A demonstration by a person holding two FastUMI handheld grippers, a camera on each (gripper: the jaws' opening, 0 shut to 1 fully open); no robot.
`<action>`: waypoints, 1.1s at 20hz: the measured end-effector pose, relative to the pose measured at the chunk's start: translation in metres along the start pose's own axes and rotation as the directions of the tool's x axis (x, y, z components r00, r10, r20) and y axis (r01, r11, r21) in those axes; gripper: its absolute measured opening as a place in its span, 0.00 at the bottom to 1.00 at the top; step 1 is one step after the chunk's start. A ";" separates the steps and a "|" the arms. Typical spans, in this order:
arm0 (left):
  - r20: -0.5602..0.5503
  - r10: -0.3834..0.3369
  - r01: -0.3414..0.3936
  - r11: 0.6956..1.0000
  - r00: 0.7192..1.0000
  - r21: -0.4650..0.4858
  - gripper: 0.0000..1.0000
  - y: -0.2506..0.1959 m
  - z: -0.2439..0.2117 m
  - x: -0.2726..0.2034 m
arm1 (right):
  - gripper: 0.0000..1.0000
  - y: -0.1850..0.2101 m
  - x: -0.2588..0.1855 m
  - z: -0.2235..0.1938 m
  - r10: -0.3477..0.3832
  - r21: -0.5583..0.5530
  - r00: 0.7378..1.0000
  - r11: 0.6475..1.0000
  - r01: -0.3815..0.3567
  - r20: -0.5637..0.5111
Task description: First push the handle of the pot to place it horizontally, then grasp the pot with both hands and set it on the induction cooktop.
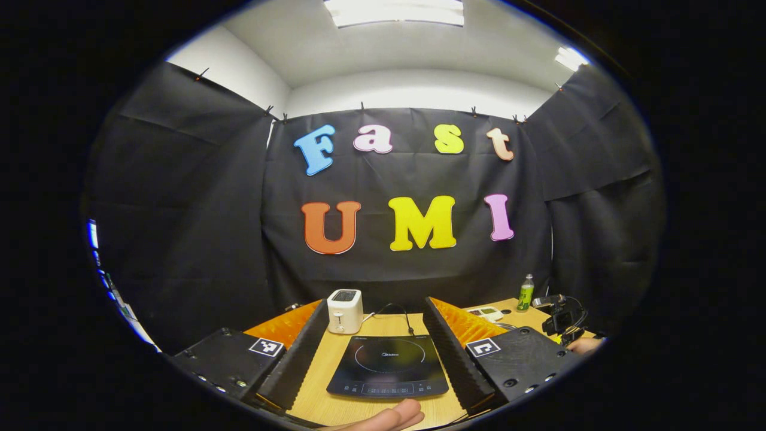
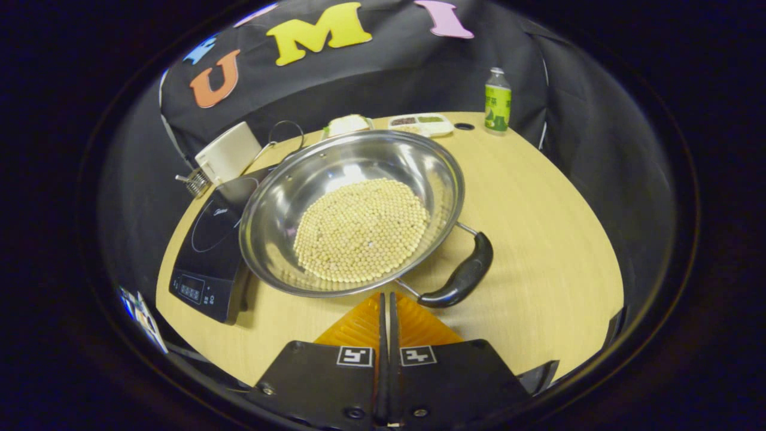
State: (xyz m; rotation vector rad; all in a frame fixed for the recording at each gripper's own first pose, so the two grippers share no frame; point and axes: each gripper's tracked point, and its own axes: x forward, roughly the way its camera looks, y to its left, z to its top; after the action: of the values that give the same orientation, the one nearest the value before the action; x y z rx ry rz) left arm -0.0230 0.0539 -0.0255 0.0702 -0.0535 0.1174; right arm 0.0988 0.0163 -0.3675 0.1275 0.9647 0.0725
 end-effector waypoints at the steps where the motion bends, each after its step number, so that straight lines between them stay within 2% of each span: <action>1: 0.004 -0.001 0.001 1.000 1.000 0.000 0.95 -0.002 0.001 -0.001 | 0.04 -0.006 0.001 0.001 -0.007 0.011 1.000 1.000 0.007 -0.001; 6: -0.011 -0.023 0.023 1.000 1.000 -0.004 0.95 -0.009 -0.006 0.002 | 0.04 -0.028 0.008 0.014 0.009 0.103 1.000 0.995 -0.009 -0.001; 7: -0.016 -0.019 0.019 1.000 1.000 0.000 0.95 -0.009 -0.007 0.002 | 0.01 -0.032 0.010 0.016 0.009 0.116 1.000 0.993 -0.009 0.000; 11: -0.018 -0.018 0.018 1.000 1.000 0.002 0.95 -0.010 -0.010 0.005 | 0.04 -0.056 0.017 0.036 -0.039 0.135 0.999 0.990 0.035 0.028; 15: -0.023 -0.009 0.009 1.000 1.000 -0.012 0.95 -0.008 -0.016 0.011 | 0.04 -0.071 0.024 0.054 -0.045 0.182 0.999 0.983 0.038 0.032; 22: -0.060 -0.031 0.030 0.999 0.998 -0.023 0.95 -0.017 -0.036 0.033 | 0.04 -0.092 0.044 0.091 -0.076 0.169 0.994 0.984 0.061 0.082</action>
State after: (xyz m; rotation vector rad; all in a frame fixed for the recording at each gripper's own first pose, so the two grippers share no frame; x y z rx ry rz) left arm 0.0135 0.0435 -0.0609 0.0451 0.0064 0.0886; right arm 0.1991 -0.0768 -0.3645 0.2491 0.8856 -0.0769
